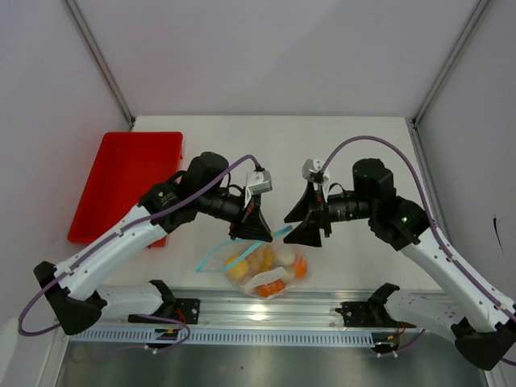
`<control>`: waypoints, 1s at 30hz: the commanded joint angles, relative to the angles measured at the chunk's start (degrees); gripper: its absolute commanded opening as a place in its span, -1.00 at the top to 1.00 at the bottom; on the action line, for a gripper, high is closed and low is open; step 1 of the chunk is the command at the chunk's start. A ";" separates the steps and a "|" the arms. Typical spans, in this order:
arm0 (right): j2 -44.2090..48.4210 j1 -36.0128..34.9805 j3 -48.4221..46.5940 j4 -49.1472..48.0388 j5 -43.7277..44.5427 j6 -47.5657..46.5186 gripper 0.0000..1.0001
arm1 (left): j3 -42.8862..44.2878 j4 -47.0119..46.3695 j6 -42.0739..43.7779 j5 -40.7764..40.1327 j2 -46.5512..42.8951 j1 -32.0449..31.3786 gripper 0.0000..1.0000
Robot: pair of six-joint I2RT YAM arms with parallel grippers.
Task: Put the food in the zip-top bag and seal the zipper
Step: Zip the zipper food storage bag at the center of the board.
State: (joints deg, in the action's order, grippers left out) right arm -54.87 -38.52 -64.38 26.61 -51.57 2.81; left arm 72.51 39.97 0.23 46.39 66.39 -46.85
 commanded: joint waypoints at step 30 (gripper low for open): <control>-12.54 -9.90 -5.93 8.90 2.70 -6.06 1.00 | 3.34 0.29 2.05 5.11 1.64 0.27 0.99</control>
State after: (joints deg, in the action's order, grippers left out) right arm -67.07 -47.75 -68.03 35.29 -49.95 -2.39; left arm 73.95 42.37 0.80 49.36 68.34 -46.59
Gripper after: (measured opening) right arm 0.010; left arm 0.026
